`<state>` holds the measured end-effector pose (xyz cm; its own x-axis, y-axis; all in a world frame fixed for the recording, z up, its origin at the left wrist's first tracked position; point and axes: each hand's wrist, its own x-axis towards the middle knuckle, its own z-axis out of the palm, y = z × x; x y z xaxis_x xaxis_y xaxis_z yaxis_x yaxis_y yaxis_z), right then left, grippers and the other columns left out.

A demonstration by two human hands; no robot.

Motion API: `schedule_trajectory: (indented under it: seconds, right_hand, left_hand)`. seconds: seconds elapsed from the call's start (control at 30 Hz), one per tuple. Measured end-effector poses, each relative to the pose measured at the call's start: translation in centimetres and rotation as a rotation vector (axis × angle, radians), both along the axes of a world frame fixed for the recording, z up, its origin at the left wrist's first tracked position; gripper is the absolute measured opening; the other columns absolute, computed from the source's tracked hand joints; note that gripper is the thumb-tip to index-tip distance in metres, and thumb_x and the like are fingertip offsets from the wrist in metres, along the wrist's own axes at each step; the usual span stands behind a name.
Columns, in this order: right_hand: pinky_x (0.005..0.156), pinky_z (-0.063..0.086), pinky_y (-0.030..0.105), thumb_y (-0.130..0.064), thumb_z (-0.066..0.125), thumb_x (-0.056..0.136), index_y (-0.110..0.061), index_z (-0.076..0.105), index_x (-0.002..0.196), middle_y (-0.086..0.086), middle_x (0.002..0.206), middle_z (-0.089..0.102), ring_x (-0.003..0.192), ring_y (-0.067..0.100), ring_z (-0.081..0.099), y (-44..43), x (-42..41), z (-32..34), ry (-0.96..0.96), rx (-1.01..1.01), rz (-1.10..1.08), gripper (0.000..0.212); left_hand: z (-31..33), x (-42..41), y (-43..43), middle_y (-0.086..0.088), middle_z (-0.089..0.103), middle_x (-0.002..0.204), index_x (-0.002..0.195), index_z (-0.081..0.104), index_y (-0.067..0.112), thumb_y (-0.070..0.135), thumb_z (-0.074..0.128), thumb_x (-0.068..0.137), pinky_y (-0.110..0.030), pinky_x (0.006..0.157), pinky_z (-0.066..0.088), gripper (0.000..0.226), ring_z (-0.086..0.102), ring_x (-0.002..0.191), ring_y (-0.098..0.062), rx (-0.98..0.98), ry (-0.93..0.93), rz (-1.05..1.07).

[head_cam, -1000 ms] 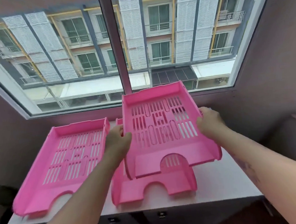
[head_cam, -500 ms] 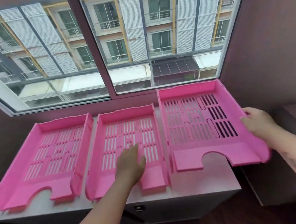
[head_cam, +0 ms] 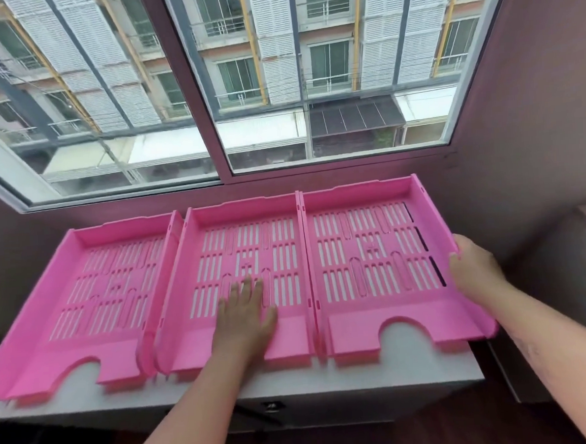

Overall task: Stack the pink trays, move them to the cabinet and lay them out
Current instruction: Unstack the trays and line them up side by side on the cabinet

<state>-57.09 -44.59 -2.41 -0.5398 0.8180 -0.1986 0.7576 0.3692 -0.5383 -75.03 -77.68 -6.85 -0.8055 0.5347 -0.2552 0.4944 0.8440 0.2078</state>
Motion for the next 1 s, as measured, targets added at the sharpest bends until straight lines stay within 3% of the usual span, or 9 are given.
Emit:
schedule_trajectory:
  seconds: [0.07, 0.17, 0.27, 0.37, 0.6, 1.0]
  right_hand:
    - [0.111, 0.033, 0.046, -0.014, 0.044, 0.096, -0.005, 0.025, 0.152, 0.021, 0.153, 0.037, 0.138, 0.038, 0.038, -1.1, -0.6, 0.5, -0.054, 0.123, 0.072, 0.059]
    - [0.122, 0.013, 0.044, -0.032, 0.045, 0.095, -0.016, 0.021, 0.155, 0.007, 0.162, 0.025, 0.15, 0.026, 0.019, -4.4, -0.7, 1.1, -0.048, 0.319, 0.332, 0.067]
    - [0.123, 0.003, 0.047, -0.052, 0.034, 0.094, -0.04, 0.01, 0.154, -0.002, 0.166, 0.006, 0.153, 0.024, 0.001, -8.4, -0.3, -0.9, -0.179, 0.221, 0.544, 0.066]
    - [0.122, -0.003, 0.053, -0.065, 0.018, 0.092, -0.049, -0.008, 0.15, -0.003, 0.161, -0.016, 0.15, 0.03, -0.015, -10.2, -0.2, -3.3, -0.318, 0.194, 0.582, 0.065]
    - [0.121, -0.004, 0.056, -0.068, 0.008, 0.09, -0.047, -0.013, 0.149, 0.0, 0.161, -0.018, 0.148, 0.035, -0.017, -10.4, -2.6, -4.1, -0.353, 0.256, 0.604, 0.067]
    - [0.121, -0.003, 0.057, -0.064, 0.006, 0.092, -0.045, -0.016, 0.15, 0.0, 0.161, -0.019, 0.148, 0.034, -0.019, -10.2, -4.6, -4.1, -0.374, 0.265, 0.611, 0.064]
  left_hand:
    - [0.2, 0.0, 0.1, 0.0, -0.009, 0.168, 0.159, -0.003, 0.026, 0.053, 0.025, 0.099, -0.05, 0.124, 0.0, 0.071, -0.008, 0.154, -0.023, -0.003, -0.016, 0.015]
    - [0.4, 1.6, 0.5, 0.002, -0.001, 0.168, 0.16, 0.005, 0.024, 0.053, 0.027, 0.099, -0.051, 0.125, 0.002, 0.071, -0.002, 0.155, -0.021, 0.064, -0.007, 0.072]
    - [0.4, 4.4, 0.9, 0.005, 0.008, 0.168, 0.159, 0.014, 0.026, 0.051, 0.031, 0.099, -0.047, 0.126, 0.005, 0.067, 0.004, 0.155, -0.016, 0.18, -0.007, 0.056]
    - [-0.5, 5.2, 0.8, 0.007, 0.003, 0.168, 0.158, 0.012, 0.034, 0.055, 0.025, 0.096, -0.044, 0.126, 0.0, 0.067, -0.002, 0.155, -0.016, 0.174, -0.007, 0.014]
    - [-0.7, 2.5, 0.6, 0.007, 0.003, 0.167, 0.157, 0.012, 0.036, 0.062, 0.007, 0.081, -0.042, 0.124, 0.0, 0.081, 0.001, 0.155, -0.019, 0.096, 0.041, -0.008]
    - [-0.6, 0.5, 1.1, 0.005, 0.008, 0.167, 0.157, 0.016, 0.035, 0.056, 0.02, 0.092, -0.044, 0.125, 0.002, 0.068, 0.004, 0.155, -0.021, 0.091, 0.028, -0.02]
